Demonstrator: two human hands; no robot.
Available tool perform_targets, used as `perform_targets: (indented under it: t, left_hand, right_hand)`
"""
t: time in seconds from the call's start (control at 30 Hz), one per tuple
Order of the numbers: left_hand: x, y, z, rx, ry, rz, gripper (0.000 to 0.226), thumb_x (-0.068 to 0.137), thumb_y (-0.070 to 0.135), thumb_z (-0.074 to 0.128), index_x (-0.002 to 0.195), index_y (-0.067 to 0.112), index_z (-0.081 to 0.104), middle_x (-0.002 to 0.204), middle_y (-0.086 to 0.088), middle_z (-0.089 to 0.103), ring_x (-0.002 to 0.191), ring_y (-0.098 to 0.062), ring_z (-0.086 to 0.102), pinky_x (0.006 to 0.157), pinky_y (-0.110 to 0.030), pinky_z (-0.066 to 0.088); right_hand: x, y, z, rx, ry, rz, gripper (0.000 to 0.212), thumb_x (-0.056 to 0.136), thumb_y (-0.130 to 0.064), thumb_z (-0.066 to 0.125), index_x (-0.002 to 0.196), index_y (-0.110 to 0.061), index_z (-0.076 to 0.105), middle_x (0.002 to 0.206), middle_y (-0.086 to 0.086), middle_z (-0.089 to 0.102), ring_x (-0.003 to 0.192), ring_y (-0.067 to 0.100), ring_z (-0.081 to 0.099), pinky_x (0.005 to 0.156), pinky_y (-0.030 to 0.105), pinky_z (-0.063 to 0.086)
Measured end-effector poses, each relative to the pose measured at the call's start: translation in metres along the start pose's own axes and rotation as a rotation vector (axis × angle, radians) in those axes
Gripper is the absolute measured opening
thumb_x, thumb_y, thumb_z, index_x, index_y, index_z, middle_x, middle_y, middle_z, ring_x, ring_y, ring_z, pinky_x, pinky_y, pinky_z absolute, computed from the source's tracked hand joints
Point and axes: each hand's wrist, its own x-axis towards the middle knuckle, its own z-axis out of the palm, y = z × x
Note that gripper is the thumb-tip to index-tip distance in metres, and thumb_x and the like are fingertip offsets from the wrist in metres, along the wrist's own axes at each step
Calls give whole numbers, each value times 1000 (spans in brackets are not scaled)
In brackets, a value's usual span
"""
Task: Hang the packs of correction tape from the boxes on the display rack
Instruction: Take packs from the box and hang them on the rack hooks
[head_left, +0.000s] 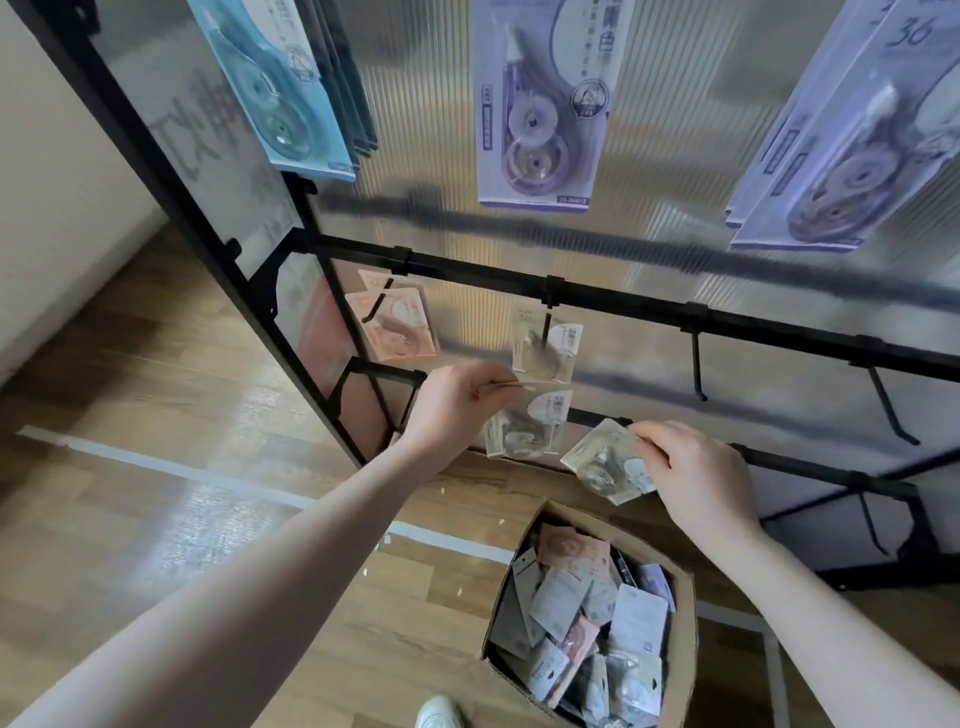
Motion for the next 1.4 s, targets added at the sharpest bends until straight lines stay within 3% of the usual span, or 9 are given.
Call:
perform_targets:
  t: [0.1, 0.23, 0.4, 0.57, 0.77, 0.97, 1.13, 1.27, 1.4]
  left_hand:
    - [11, 2, 9, -28, 14, -3, 8, 82, 23, 69, 85, 17, 73, 75, 11, 65, 66, 0, 55, 60, -19, 42]
    - [24, 3, 18, -20, 48, -15, 15, 84, 23, 67, 94, 13, 72, 82, 10, 64, 74, -6, 57, 65, -21, 46]
    - [35, -6, 26, 10, 76, -13, 15, 87, 20, 63, 96, 9, 71, 92, -2, 70, 77, -10, 57, 66, -23, 45]
    - [39, -10, 33, -22, 54, 10, 12, 89, 16, 59, 94, 10, 68, 89, 0, 69, 78, -14, 59, 68, -27, 46]
    - [38, -19, 38, -38, 52, 56, 13, 90, 13, 58, 99, 9, 67, 86, 6, 65, 73, 3, 54, 65, -8, 39]
    - [38, -30, 39, -35, 18, 126, 23, 91, 14, 50, 106, 7, 66, 98, 0, 69, 90, -7, 58, 77, -20, 45]
    - [45, -33, 38, 1, 1, 167, 24, 91, 6, 50, 110, 7, 66, 103, 3, 66, 94, 0, 55, 79, -3, 39]
    - [63, -29, 41, -3, 19, 138, 21, 91, 3, 52, 108, 7, 65, 101, 3, 66, 85, -1, 55, 72, -2, 38]
    - [80, -28, 46, 51, 32, 167, 21, 93, 5, 51, 108, 5, 64, 106, -5, 67, 89, -6, 55, 70, 0, 37]
  right_hand:
    - [-5, 4, 2, -2, -5, -19, 15, 79, -2, 69, 92, -7, 72, 80, 5, 72, 61, 22, 65, 44, 13, 34]
    - [-10, 14, 4, -5, -20, -26, 17, 76, -2, 71, 93, -7, 73, 81, 5, 72, 61, 21, 66, 42, 24, 48]
    - [-6, 26, 6, -21, -23, -8, 17, 76, -2, 72, 92, -7, 73, 80, 4, 72, 60, 19, 66, 42, 21, 45]
    - [-1, 33, 10, -11, -18, -13, 17, 76, -2, 72, 92, -8, 73, 80, 3, 72, 61, 19, 67, 41, 21, 45]
    - [5, 36, 15, 5, -2, -22, 19, 73, 0, 74, 90, -7, 73, 76, 3, 72, 57, 20, 66, 39, 27, 51]
    - [12, 40, 17, 17, 8, -57, 21, 71, 1, 75, 91, -6, 73, 77, 4, 72, 59, 20, 67, 43, 24, 49]
    - [17, 41, 18, 26, 7, -67, 18, 73, 0, 73, 90, -7, 73, 75, 2, 71, 59, 19, 66, 46, 24, 47]
    - [19, 42, 20, 38, -12, -68, 18, 75, -1, 72, 92, -8, 73, 77, 3, 72, 61, 20, 66, 45, 29, 52]
    - [22, 42, 23, 43, -12, -65, 17, 76, -2, 72, 91, -8, 73, 77, 3, 71, 62, 21, 66, 45, 32, 53]
